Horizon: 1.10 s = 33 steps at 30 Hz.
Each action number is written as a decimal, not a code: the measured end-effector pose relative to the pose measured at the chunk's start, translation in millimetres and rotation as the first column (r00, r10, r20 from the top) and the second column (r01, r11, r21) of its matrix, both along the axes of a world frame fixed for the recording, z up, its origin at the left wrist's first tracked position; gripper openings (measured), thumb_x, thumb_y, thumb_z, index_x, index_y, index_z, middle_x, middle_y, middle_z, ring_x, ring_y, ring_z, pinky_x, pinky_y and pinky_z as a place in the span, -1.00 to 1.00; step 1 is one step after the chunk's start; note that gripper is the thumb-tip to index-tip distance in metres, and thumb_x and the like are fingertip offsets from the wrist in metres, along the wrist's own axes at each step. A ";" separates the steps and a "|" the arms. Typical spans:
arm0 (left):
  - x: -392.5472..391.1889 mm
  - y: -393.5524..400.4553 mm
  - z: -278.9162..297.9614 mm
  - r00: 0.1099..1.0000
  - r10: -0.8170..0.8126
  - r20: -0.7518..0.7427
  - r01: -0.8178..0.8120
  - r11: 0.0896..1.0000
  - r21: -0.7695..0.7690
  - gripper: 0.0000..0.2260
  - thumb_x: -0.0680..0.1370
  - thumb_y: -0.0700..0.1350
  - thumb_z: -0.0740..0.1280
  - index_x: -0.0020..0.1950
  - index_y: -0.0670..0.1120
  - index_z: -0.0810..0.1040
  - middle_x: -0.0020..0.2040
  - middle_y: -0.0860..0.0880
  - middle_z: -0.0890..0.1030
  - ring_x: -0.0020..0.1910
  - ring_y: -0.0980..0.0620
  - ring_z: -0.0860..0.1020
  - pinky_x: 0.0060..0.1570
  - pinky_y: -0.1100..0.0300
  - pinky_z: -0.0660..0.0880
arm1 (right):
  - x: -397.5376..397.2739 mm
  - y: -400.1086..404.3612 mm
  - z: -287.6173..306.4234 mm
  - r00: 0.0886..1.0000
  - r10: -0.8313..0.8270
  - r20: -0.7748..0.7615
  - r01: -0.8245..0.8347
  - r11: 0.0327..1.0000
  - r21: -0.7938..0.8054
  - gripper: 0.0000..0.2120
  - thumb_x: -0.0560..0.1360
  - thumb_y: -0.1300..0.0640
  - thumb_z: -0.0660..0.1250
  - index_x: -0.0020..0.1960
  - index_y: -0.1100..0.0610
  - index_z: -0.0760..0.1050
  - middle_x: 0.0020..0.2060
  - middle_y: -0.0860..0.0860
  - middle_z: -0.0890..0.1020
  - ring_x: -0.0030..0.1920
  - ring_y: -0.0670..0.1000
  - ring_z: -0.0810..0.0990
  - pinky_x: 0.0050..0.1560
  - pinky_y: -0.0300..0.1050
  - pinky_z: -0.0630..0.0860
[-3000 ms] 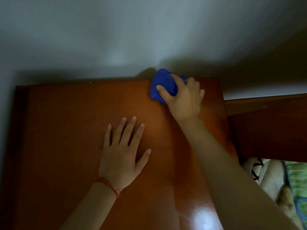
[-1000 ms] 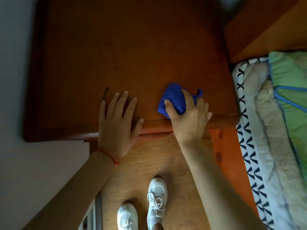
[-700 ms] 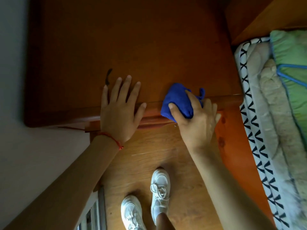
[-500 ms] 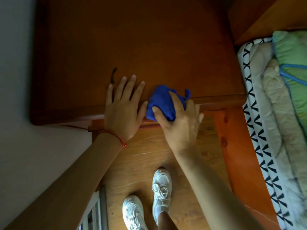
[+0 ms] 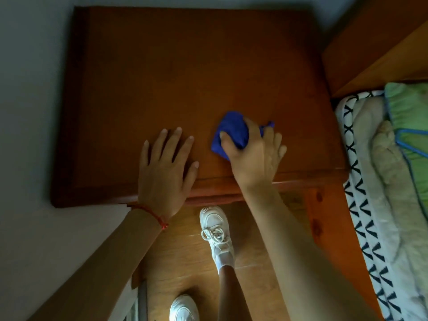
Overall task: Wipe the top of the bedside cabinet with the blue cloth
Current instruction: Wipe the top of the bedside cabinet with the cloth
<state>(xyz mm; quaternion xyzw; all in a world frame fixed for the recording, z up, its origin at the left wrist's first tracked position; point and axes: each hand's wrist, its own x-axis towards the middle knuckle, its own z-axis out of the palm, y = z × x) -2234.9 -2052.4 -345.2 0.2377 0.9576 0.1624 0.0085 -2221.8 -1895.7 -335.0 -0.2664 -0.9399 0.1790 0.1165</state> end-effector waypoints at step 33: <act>-160.5 47.6 4.4 0.989 0.131 0.067 -0.126 0.989 -0.070 -0.53 0.54 0.06 0.07 0.37 -0.14 0.37 0.38 -0.24 0.38 0.38 -0.25 0.27 0.32 -0.22 0.08 | -149.8 45.5 -3.7 0.985 0.167 -0.048 -0.166 0.986 0.013 -0.48 0.42 -0.23 0.20 0.18 0.14 0.45 -0.12 0.17 0.56 -0.14 0.14 0.49 -0.08 -0.06 0.26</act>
